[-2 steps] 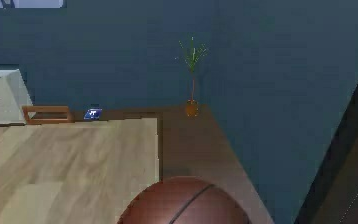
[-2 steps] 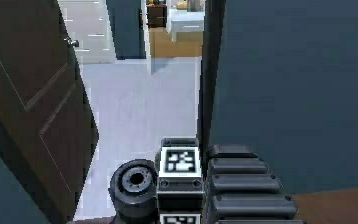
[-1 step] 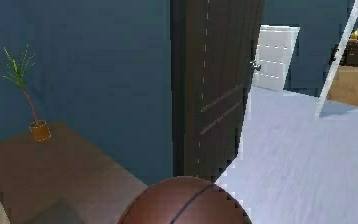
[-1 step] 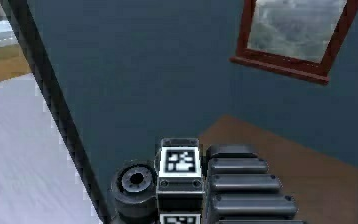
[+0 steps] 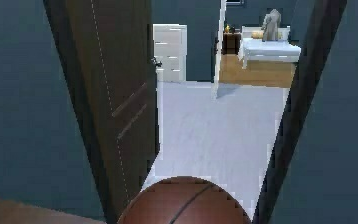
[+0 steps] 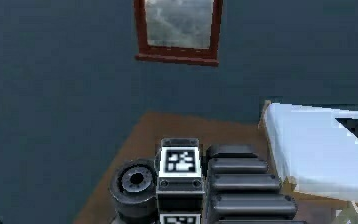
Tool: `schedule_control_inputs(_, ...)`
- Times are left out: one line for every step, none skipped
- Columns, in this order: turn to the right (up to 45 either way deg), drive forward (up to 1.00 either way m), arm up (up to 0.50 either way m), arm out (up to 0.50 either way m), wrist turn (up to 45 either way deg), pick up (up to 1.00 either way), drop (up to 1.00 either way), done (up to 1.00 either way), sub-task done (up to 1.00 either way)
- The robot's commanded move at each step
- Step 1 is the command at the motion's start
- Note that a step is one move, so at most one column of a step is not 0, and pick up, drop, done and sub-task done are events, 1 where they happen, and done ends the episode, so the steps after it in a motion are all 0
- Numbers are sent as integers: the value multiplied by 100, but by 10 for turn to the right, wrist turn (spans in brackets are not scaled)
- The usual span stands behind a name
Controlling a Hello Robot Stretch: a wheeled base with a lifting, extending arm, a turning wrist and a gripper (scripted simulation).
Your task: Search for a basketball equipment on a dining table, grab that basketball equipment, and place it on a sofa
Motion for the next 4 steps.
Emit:
schedule_control_inputs(0,75,0,0,0,0,0,0,0)
schedule_control_inputs(120,0,0,0,0,0,0,0,0)
schedule_control_inputs(0,30,0,0,0,0,0,0,0)
schedule_control_inputs(0,45,0,0,0,0,0,0,0)
